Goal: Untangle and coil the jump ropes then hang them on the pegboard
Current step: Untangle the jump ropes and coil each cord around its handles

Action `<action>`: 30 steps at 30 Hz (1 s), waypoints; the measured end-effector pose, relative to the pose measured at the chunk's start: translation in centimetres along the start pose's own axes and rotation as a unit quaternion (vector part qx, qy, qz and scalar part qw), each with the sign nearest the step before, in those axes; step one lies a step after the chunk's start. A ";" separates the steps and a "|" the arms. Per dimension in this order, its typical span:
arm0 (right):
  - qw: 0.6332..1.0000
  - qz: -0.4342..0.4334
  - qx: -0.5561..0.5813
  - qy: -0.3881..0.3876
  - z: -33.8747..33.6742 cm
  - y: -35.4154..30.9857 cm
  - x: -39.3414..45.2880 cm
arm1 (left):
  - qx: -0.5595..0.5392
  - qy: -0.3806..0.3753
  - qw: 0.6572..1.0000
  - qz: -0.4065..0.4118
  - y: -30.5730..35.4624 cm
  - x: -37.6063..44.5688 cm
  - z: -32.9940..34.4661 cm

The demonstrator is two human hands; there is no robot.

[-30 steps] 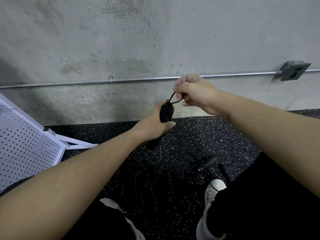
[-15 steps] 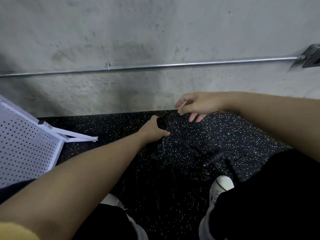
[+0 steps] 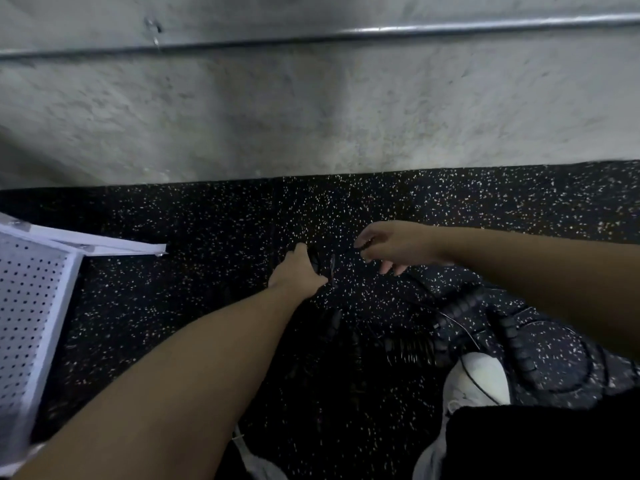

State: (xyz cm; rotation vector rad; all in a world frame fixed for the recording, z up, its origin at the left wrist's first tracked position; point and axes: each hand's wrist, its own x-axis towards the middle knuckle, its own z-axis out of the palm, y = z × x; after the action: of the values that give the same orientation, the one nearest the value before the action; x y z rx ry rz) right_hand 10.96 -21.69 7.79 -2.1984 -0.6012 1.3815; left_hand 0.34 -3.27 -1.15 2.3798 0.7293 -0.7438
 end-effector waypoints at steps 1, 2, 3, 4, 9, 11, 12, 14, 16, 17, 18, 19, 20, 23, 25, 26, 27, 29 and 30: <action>1.000 0.003 0.006 -0.006 0.4 0.5 0.7 | 0.002 -0.007 1.000 -0.005 -0.4 0.6 0.4; 1.000 0.006 0.012 -0.009 0.7 1.0 1.4 | 0.010 -0.017 1.000 -0.009 -0.7 1.1 0.7; 1.000 0.010 0.018 -0.011 0.9 1.5 1.8 | 0.023 -0.030 0.999 -0.013 -0.9 1.6 1.0; 1.000 0.013 0.023 -0.013 1.0 2.0 2.1 | 0.035 -0.042 0.998 -0.017 -1.0 1.8 1.2; 0.999 0.032 0.040 0.009 0.0 4.1 1.5 | 0.059 -0.040 0.997 -0.002 -0.2 1.5 1.8; 0.998 0.034 0.040 0.024 -0.7 4.9 0.4 | 0.073 -0.007 0.996 0.045 1.4 1.0 1.8; 0.998 0.035 0.042 0.030 -1.0 5.5 -0.2 | 0.078 0.004 0.994 0.074 2.5 0.7 1.8; 0.997 0.040 0.046 0.043 -1.5 6.7 -1.6 | 0.070 0.011 0.989 0.128 4.7 -0.1 2.2; 0.996 0.045 0.052 0.056 -1.9 8.1 -3.0 | 0.040 0.008 0.984 0.175 7.0 -1.0 3.0; 0.996 0.047 0.055 0.061 -2.0 8.9 -3.6 | 0.021 0.000 0.981 0.192 8.0 -1.5 3.6; 0.995 0.051 0.058 0.065 -2.1 9.8 -4.3 | 0.003 -0.011 0.978 0.207 9.0 -2.0 4.2; 0.994 0.056 0.061 0.068 -2.1 10.7 -4.9 | -0.012 -0.028 0.976 0.218 9.9 -2.3 4.9; 0.994 0.062 0.062 0.070 -2.0 11.7 -5.4 | -0.023 -0.049 0.973 0.226 10.8 -2.6 5.7; 0.990 0.089 0.064 0.086 -1.7 15.1 -6.4 | -0.019 -0.102 0.964 0.245 13.2 -2.9 8.3; 0.986 0.120 0.052 0.102 -1.3 17.4 -6.9 | -0.001 -0.112 0.960 0.257 14.6 -2.9 10.1; 0.983 0.138 0.044 0.111 -1.1 18.6 -7.0 | 0.012 -0.112 0.958 0.263 15.3 -2.9 10.9; 0.980 0.156 0.036 0.116 -0.8 19.7 -7.1 | 0.026 -0.113 0.956 0.268 15.9 -2.8 11.7; 0.973 0.193 0.027 0.122 0.0 21.8 -7.4 | 0.054 -0.117 0.954 0.271 17.0 -2.5 13.2; 0.970 0.207 0.024 0.123 0.4 22.7 -7.5 | 0.069 -0.119 0.954 0.268 17.6 -2.3 13.9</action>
State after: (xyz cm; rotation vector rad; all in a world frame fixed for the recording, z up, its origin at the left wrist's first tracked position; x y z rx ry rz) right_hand 10.27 -44.05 -0.72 -2.4977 -0.0176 1.2624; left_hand 4.98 -25.13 -3.76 2.3861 -0.0790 -0.8332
